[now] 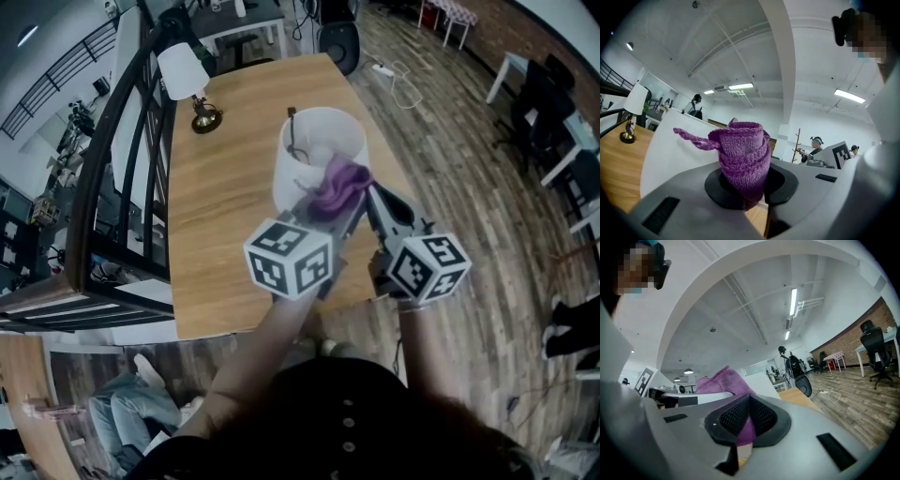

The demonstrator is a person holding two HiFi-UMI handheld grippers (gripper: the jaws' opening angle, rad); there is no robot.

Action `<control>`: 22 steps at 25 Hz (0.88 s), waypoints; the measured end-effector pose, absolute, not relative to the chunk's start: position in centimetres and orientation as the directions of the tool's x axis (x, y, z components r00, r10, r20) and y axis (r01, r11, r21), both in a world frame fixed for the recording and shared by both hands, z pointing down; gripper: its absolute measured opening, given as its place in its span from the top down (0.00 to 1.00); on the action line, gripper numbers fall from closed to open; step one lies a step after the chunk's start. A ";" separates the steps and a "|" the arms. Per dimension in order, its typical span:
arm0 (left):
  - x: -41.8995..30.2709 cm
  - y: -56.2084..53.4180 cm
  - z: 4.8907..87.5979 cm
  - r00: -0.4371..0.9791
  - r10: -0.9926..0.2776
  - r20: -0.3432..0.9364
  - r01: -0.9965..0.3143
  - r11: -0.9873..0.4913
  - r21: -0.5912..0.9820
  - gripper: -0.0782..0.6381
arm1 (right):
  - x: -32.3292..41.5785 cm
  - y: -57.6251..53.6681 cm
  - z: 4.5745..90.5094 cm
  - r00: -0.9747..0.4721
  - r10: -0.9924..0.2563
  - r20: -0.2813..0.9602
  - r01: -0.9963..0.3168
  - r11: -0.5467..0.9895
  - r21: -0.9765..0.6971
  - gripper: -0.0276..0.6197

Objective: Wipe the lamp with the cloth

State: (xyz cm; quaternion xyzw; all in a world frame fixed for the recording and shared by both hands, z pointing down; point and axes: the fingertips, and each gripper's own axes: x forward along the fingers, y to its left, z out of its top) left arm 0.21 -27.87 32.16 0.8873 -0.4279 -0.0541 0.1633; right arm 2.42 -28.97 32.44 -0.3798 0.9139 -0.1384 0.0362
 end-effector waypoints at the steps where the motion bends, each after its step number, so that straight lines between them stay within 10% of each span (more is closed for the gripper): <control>1: 0.3 -27.8 32.4 0.628 -0.777 0.050 -0.742 -0.578 0.339 0.81 | 2.5 -29.0 32.7 -0.708 -0.705 0.047 -0.686 0.670 -0.284 0.94; 22: 1.4 -26.6 38.9 0.638 -0.750 0.175 -0.745 -0.544 0.385 0.81 | 3.5 -27.8 39.5 -0.682 -0.707 0.184 -0.716 0.595 -0.365 0.94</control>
